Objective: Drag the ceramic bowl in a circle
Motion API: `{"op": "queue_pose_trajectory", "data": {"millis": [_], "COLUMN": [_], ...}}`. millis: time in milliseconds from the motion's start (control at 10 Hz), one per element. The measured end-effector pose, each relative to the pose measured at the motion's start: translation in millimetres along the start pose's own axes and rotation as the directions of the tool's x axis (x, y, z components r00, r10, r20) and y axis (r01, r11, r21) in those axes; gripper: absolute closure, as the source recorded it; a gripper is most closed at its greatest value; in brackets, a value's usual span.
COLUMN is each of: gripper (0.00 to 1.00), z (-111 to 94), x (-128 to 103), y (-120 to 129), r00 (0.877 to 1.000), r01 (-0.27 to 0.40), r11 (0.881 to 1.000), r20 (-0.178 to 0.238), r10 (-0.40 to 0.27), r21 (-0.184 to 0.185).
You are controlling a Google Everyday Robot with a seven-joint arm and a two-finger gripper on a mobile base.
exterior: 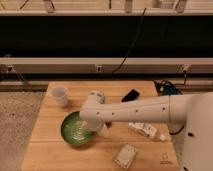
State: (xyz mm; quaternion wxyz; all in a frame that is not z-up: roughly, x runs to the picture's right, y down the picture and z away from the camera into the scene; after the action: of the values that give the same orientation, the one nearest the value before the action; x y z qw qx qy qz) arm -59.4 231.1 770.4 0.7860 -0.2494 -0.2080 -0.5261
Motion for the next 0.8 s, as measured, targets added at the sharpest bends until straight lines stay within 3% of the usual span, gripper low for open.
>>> {"op": "queue_pose_trajectory", "data": {"millis": [800], "gripper": [0.20], "z": [9.5], "x": [-2.1], "y": [-7.8], "r00": [1.000], "r01": [0.018], "r11": [1.000], "r20": [0.013], "r10": [-0.019], "r21": [0.023]}}
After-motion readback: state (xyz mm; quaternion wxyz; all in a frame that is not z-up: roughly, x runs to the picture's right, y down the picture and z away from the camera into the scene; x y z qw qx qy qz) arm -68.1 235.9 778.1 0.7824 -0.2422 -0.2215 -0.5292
